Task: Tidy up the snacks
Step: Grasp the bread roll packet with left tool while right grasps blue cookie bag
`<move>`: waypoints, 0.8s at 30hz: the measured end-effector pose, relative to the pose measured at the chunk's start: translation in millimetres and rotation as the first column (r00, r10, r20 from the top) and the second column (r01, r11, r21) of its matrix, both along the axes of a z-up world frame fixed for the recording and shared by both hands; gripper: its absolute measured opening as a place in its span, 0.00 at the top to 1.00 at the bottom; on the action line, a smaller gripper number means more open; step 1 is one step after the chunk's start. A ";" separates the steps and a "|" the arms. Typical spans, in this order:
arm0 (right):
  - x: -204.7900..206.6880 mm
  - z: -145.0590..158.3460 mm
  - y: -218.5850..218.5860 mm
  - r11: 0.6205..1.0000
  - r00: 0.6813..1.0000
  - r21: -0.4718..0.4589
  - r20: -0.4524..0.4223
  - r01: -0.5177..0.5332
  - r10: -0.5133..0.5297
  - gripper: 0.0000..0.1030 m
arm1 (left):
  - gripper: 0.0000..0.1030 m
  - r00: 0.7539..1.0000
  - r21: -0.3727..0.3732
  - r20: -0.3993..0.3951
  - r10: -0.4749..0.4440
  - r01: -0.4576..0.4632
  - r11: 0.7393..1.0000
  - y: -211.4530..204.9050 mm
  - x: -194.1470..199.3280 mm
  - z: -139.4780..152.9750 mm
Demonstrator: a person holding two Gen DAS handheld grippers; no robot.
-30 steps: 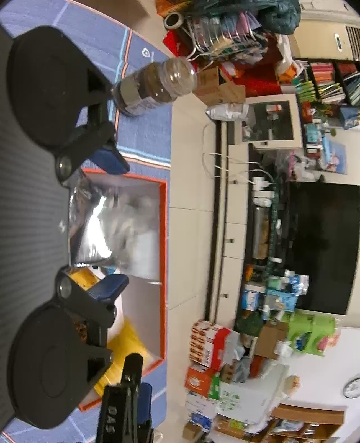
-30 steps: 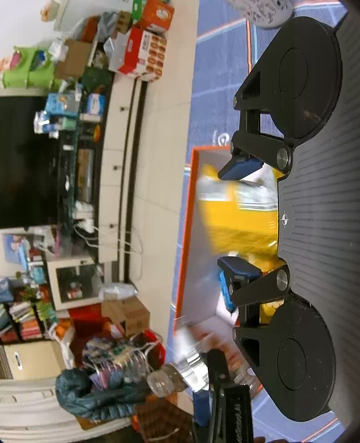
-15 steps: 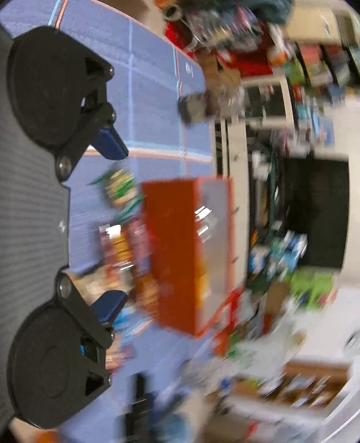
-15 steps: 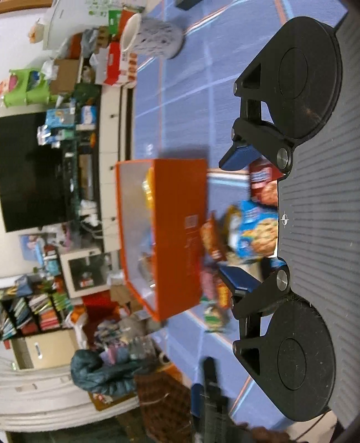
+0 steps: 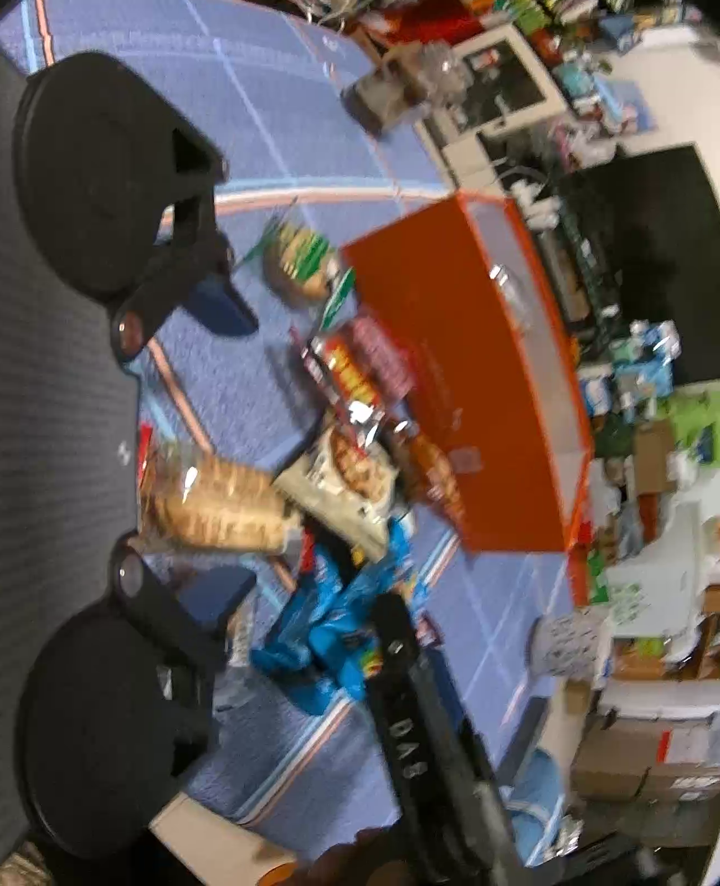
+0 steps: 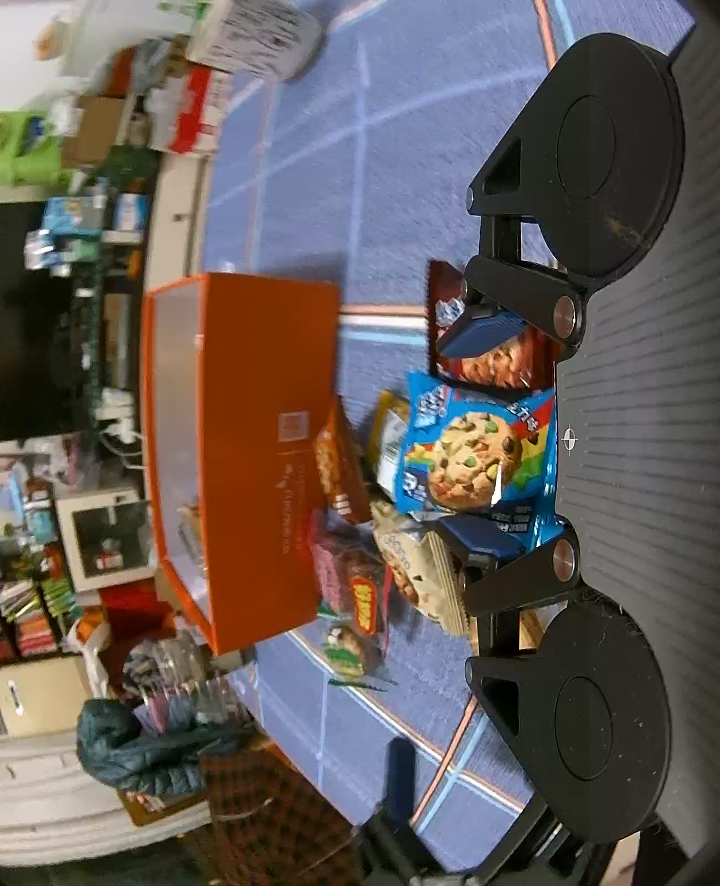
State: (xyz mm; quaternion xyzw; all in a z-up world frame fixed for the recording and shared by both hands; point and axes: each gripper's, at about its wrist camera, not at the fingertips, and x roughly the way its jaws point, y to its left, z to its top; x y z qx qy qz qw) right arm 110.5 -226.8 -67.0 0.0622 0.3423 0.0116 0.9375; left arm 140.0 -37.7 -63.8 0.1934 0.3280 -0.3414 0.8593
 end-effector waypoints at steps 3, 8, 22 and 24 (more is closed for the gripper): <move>7.3 -2.9 1.9 1.000 1.000 0.010 -0.017 0.010 -0.010 0.48 | 0.26 1.000 0.032 -0.022 -0.011 0.012 0.999 -7.3 2.7 -7.2; 14.8 -9.2 8.2 1.000 0.998 0.025 -0.061 -0.002 0.004 0.50 | 0.26 0.999 0.028 -0.039 -0.018 0.020 0.999 -12.0 4.4 -11.7; 16.8 -14.3 4.9 0.999 0.994 0.031 -0.106 -0.010 0.013 0.63 | 0.39 0.992 -0.004 -0.126 -0.001 0.001 1.000 -22.8 14.2 -17.6; 17.6 -14.7 4.9 0.999 0.994 0.032 -0.107 -0.010 0.013 0.63 | 0.39 0.991 -0.006 -0.134 0.007 -0.008 1.000 -22.1 14.0 -18.4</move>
